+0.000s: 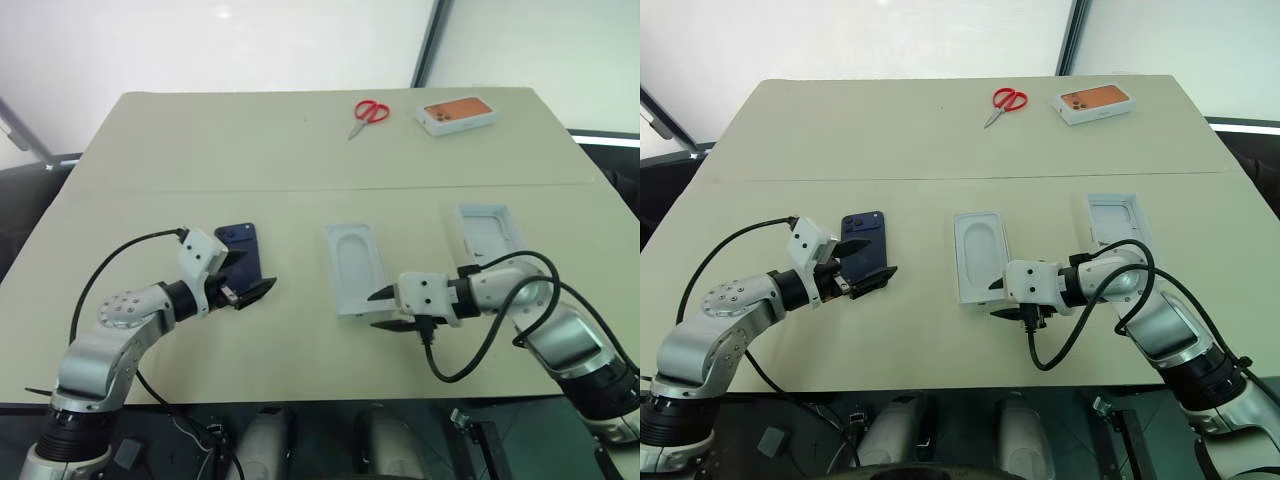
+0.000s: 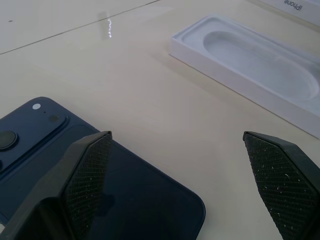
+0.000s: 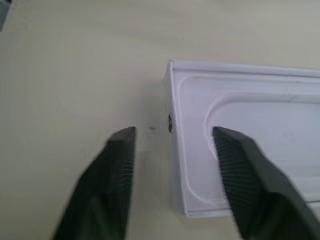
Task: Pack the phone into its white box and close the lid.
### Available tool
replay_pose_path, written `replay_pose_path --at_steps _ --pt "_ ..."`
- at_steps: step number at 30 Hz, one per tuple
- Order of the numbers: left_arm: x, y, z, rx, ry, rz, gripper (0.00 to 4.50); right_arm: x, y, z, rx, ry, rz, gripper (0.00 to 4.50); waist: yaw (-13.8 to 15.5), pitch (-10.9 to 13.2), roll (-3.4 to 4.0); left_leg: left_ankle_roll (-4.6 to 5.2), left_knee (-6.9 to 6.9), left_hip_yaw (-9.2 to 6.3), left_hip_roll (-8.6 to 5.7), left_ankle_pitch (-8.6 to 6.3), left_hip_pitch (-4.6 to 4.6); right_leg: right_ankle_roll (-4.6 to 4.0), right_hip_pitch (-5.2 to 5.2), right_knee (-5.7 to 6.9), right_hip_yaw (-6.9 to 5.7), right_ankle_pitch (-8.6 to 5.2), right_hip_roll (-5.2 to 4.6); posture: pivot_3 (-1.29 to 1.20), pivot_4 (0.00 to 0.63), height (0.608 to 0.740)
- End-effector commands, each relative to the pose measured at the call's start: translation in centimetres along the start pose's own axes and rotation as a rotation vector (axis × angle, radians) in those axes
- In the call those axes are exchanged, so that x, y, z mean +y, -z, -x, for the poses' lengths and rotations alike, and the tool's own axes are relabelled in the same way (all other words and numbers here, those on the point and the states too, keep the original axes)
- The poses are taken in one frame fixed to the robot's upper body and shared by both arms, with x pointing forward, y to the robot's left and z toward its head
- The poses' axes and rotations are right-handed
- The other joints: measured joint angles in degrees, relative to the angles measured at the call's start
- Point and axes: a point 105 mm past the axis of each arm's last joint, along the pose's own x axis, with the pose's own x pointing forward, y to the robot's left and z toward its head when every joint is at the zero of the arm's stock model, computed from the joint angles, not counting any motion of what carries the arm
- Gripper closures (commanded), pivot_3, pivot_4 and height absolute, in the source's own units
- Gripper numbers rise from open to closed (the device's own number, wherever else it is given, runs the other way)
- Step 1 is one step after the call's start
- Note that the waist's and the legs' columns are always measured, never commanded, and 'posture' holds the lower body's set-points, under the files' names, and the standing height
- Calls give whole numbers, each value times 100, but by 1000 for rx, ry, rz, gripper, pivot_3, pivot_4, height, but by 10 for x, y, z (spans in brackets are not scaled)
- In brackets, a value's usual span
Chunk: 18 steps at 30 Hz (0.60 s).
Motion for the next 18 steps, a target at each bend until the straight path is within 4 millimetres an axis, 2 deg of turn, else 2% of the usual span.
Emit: replay_pose_path --at_steps 1,3,5,7,9,12,15,17,18 --pt "1 -11 4 -31 -8 -33 87 -11 -18 11 -57 81 16 338 -1 0 0 0 0 0 0 0 0 0 0 0 0 0 0 0 150 697" --pt "4 -11 7 -33 -23 -23 87 -15 -24 14 -92 103 -8 338 -2 0 0 0 0 0 0 0 0 0 0 0 0 0 0 0 150 697" --pt "22 -19 19 -109 -109 139 87 -34 -46 20 -205 184 -69 338 -25 0 0 0 0 -1 1 0 0 0 0 0 0 0 1 0 150 697" --pt "52 -26 35 -203 -274 313 43 -53 -57 14 -245 266 -95 291 -52 0 0 0 0 -1 5 0 2 -1 -4 6 2 0 2 0 150 697" --pt "65 -29 47 -247 -363 408 43 -66 -59 -1 -228 314 -107 291 -38 -1 -2 -2 1 -6 10 1 2 0 -8 15 -2 0 5 0 150 697" --pt "73 -23 53 -215 -441 509 0 -72 -56 -24 -160 322 -128 1649 -3 -2 -4 -32 -2 -7 6 18 2 0 -9 13 -3 0 8 0 150 697" --pt "74 -1 50 -49 -459 620 0 -84 -59 -46 -123 362 -129 3069 -1 -2 -5 -37 2 -6 -6 21 -3 1 -8 11 -3 0 0 0 150 697" --pt "71 6 48 7 -446 673 0 -88 -63 -58 -109 378 -116 4188 -10 -2 -5 -38 8 -6 -9 22 -4 1 -9 18 -1 1 1 0 150 697" --pt "70 7 47 2 -436 702 0 -88 -66 -66 -102 377 -97 4450 -22 -2 -5 -39 8 -7 -9 22 -4 1 -10 19 -1 1 2 0 150 697"
